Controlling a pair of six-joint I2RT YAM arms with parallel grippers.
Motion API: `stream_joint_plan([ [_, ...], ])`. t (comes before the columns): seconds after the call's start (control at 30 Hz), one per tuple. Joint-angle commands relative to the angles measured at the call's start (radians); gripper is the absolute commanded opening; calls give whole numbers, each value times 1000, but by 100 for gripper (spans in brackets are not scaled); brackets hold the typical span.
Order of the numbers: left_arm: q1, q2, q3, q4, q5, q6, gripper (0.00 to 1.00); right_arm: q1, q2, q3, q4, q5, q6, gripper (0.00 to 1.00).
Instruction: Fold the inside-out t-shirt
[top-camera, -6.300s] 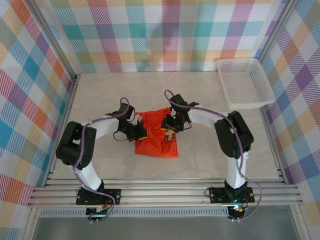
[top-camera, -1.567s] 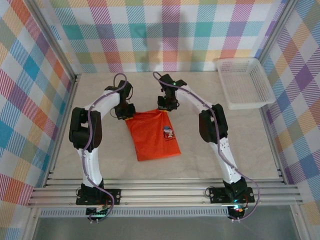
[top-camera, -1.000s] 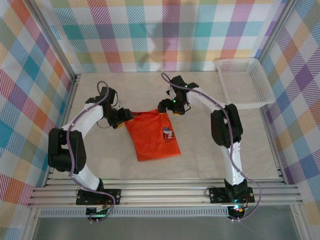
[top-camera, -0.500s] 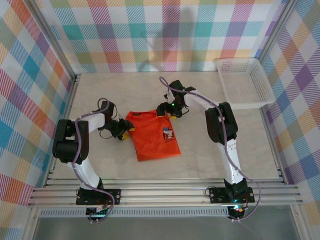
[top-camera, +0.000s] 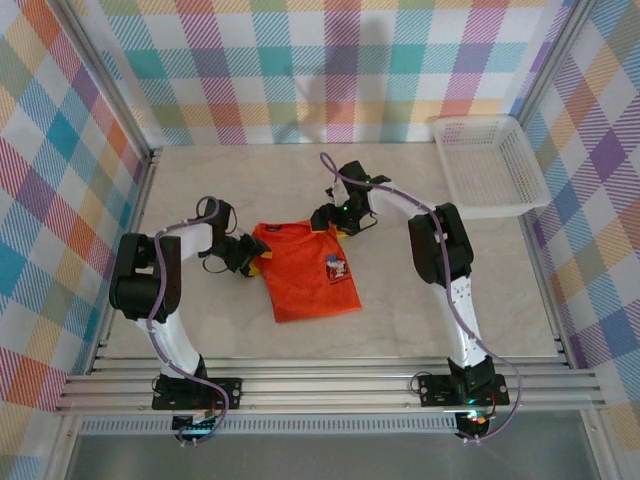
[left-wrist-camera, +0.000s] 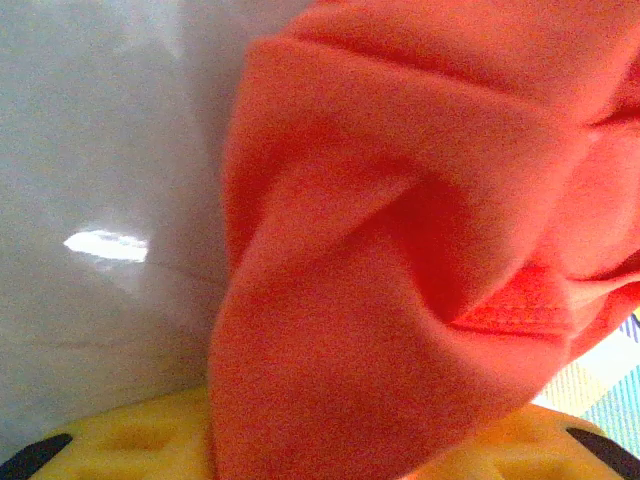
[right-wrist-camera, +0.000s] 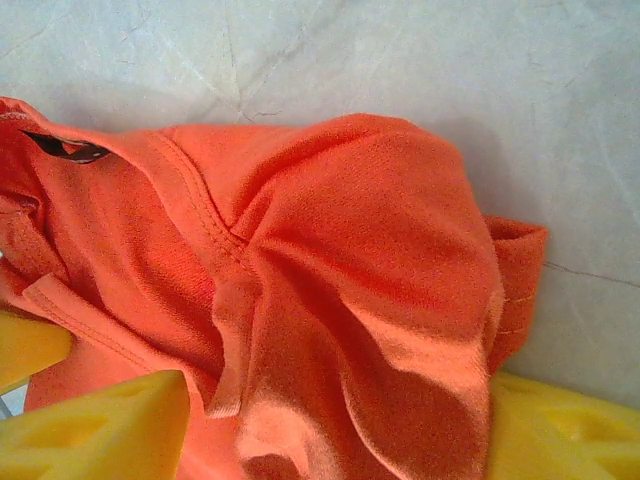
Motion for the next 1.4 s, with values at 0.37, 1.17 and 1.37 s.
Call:
stream_joint_plan([
  [0.37,-154,172,93,355,29,69,28,-13,54,-12,27,-24,16,58],
  [1.17,-107,120,694,-124,-68,325,0,-86,-190,230,-66,144,-15,0],
  [1.37,-98,178,979,-161,-51,327,0,-105,-143,532,-184,134,-57,0],
])
